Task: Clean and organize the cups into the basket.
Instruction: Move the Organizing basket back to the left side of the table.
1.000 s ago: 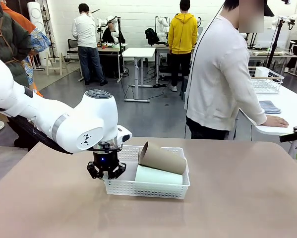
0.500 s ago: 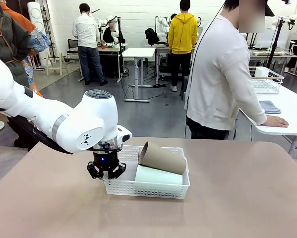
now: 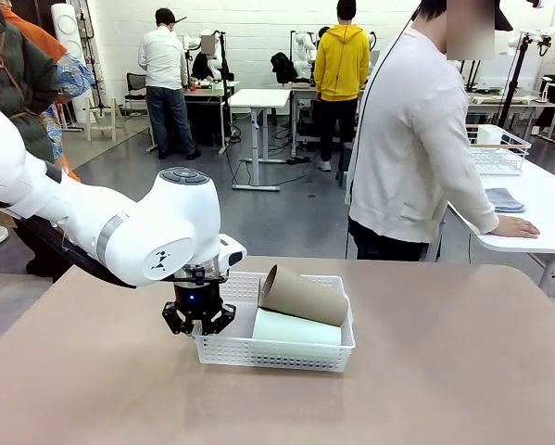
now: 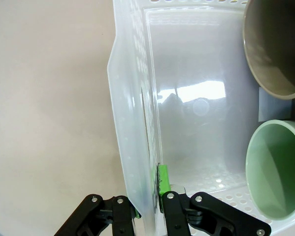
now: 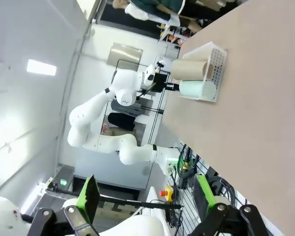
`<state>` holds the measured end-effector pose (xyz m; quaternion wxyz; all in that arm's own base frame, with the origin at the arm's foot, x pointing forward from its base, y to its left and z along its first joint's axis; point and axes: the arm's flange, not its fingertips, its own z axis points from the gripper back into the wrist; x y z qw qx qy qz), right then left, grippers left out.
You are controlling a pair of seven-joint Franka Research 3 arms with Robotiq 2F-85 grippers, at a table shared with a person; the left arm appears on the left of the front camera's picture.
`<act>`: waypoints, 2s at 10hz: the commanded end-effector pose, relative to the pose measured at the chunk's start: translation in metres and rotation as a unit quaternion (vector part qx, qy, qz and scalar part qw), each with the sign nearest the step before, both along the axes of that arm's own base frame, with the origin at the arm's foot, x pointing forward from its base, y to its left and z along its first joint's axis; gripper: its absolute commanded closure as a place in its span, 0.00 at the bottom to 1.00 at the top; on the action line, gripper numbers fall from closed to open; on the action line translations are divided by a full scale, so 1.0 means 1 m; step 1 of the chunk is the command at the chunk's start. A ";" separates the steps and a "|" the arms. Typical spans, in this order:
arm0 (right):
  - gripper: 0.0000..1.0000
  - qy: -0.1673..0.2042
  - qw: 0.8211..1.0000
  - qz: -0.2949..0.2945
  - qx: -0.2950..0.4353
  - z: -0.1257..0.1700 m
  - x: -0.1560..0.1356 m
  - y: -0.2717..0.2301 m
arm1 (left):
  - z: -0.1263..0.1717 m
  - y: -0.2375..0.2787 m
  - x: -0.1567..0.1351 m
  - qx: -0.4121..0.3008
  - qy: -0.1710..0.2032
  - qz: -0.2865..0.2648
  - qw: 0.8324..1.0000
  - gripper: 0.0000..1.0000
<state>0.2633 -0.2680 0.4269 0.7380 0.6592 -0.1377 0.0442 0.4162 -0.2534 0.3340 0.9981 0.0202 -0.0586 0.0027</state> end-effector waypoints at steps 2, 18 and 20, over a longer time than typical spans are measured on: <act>0.00 0.038 0.999 0.006 -0.015 -0.013 0.003 -0.015 | 0.002 -0.002 0.000 0.000 -0.003 0.000 1.000 1.00; 0.00 0.021 1.000 -0.003 -0.004 -0.012 -0.001 -0.010 | 0.015 0.199 -0.012 0.101 -0.086 0.051 0.990 0.93; 0.00 0.021 1.000 -0.003 -0.004 -0.012 -0.001 -0.010 | 0.029 0.245 -0.020 0.081 -0.071 0.044 0.993 0.93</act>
